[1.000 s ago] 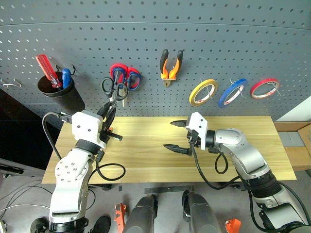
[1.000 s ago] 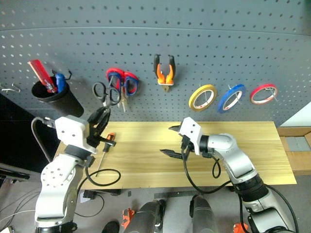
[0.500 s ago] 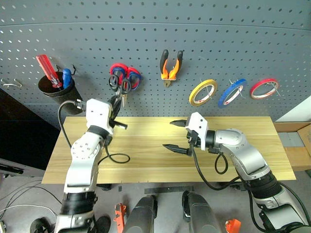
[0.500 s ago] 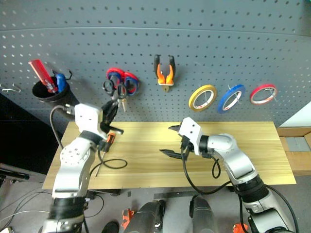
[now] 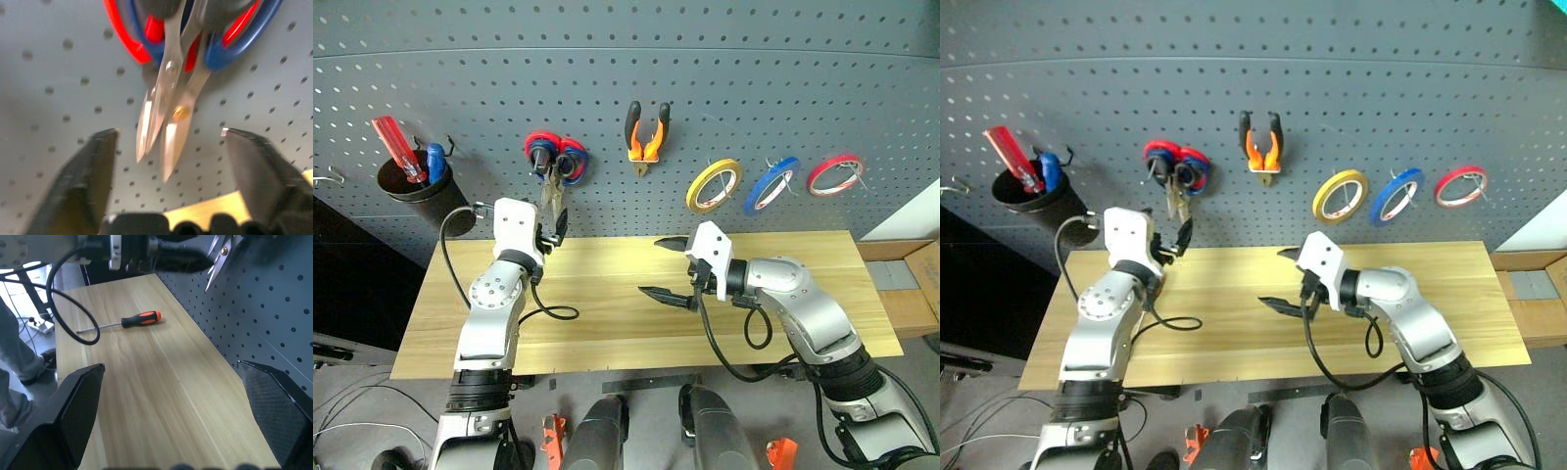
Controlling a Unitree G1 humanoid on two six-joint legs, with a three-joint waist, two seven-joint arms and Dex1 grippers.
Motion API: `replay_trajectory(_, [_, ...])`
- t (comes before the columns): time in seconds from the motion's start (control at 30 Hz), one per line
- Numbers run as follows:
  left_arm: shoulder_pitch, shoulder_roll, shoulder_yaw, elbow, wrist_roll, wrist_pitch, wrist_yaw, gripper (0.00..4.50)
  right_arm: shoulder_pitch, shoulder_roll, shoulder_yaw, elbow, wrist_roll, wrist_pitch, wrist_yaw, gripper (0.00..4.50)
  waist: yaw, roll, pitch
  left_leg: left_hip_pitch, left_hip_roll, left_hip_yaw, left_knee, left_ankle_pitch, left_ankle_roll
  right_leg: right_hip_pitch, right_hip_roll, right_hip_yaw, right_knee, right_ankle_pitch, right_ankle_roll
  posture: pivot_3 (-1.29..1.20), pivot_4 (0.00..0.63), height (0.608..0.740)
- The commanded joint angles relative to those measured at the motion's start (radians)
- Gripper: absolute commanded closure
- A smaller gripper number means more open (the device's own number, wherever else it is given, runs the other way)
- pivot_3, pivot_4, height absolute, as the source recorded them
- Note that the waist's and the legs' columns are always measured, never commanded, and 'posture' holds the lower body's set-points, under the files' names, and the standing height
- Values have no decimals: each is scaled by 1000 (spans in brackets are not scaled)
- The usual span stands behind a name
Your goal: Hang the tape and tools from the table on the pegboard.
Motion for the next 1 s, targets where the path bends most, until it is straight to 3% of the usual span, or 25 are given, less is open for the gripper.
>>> replay_trajectory(0.03, [72,49,77,-88,-59,175,-20,618,10,27,-13,-37,18,3,-27,0,-1,0,0,0,0,0,0,0,0,-1,0,0,1,0,0,-19,252,740])
replay_trajectory(0.17, [153,131,103,-43,-70,314,-60,618,33,65,62,-15,-19,-22,-37,0,3,0,0,0,0,0,-1,0,0,-1,1,0,1,0,0,3,252,740])
replay_trajectory(0.33, [79,204,71,154,-68,478,-104,618,28,94,109,-7,-37,-20,-36,0,21,0,-1,0,0,-2,0,0,0,0,0,-1,1,0,0,12,257,740])
replay_trajectory(0.73, [-139,172,-29,482,-38,386,-135,618,38,151,226,80,-155,-70,-58,0,21,-6,-5,0,-1,-1,1,0,-1,0,0,-2,0,1,1,-44,250,740])
replay_trajectory(1.0, [-215,176,-73,672,11,388,-117,618,45,155,223,58,-159,-54,-56,0,2,-6,-12,1,-1,-1,1,0,-1,0,0,-2,1,1,1,-66,236,740])
